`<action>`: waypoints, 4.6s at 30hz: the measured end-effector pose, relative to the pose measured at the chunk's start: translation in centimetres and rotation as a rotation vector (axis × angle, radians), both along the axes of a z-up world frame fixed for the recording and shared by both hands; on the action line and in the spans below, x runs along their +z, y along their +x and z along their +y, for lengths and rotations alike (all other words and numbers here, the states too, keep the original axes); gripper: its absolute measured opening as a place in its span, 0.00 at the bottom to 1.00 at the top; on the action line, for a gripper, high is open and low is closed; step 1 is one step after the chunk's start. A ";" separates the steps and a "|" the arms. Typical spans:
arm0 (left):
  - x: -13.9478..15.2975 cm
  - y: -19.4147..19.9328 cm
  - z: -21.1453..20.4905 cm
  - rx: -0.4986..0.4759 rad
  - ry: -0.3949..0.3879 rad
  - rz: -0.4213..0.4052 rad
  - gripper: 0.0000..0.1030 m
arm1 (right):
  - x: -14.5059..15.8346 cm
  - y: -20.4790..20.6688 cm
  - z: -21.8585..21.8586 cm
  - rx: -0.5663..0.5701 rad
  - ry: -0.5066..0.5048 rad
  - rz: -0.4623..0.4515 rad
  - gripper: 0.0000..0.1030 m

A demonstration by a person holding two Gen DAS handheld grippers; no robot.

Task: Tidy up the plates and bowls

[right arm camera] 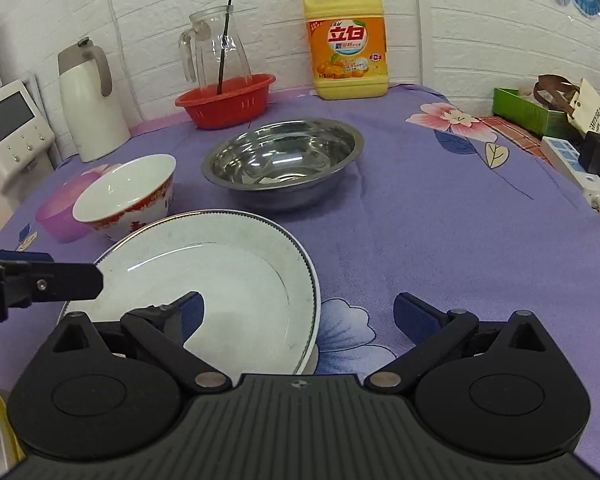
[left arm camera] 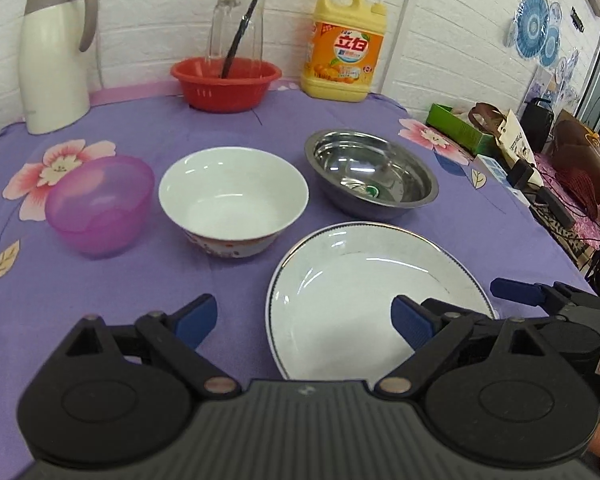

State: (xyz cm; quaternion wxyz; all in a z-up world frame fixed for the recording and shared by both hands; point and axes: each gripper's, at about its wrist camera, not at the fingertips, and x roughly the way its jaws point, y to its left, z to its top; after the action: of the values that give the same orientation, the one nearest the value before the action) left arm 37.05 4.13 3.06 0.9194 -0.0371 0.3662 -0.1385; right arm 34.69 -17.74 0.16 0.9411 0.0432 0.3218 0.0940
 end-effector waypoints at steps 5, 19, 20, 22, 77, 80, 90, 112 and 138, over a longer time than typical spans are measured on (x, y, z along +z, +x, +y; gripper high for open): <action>-1.5 1.1 -0.7 -0.014 0.037 0.014 0.90 | -0.7 -0.4 0.0 0.020 -0.006 -0.001 1.00; -2.8 1.8 -2.0 -0.040 0.068 0.079 0.85 | -0.8 -0.6 1.2 0.089 -0.054 0.006 1.00; -2.8 1.7 -2.1 -0.043 0.082 0.089 0.85 | -0.8 -0.7 1.3 0.097 -0.061 0.009 1.00; -2.7 1.7 -2.3 -0.042 0.124 0.107 0.84 | -0.7 -1.0 1.4 0.122 -0.075 0.023 1.00; -0.5 -23.4 8.6 0.198 0.037 -0.064 0.52 | 3.3 -19.3 14.0 0.393 -0.097 -0.062 1.00; -0.7 -23.9 8.4 0.200 0.066 -0.078 0.52 | 2.9 -19.4 14.1 0.400 -0.087 -0.051 1.00; -0.3 -24.5 8.5 0.225 0.090 -0.141 0.67 | 2.9 -20.1 13.8 0.375 -0.130 -0.090 1.00; 1.2 -22.8 6.0 0.204 0.074 -0.161 0.71 | 3.3 -18.6 8.8 0.264 -0.023 -0.104 1.00; 1.0 -16.5 3.3 0.132 0.030 -0.121 0.72 | 7.3 1.6 -0.4 0.003 -0.067 -0.048 1.00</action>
State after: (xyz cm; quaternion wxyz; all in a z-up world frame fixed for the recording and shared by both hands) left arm 20.53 7.45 4.08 0.9475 -0.0392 0.3088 -0.0739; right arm 36.27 -18.16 7.47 0.9493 0.0090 0.3022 0.0857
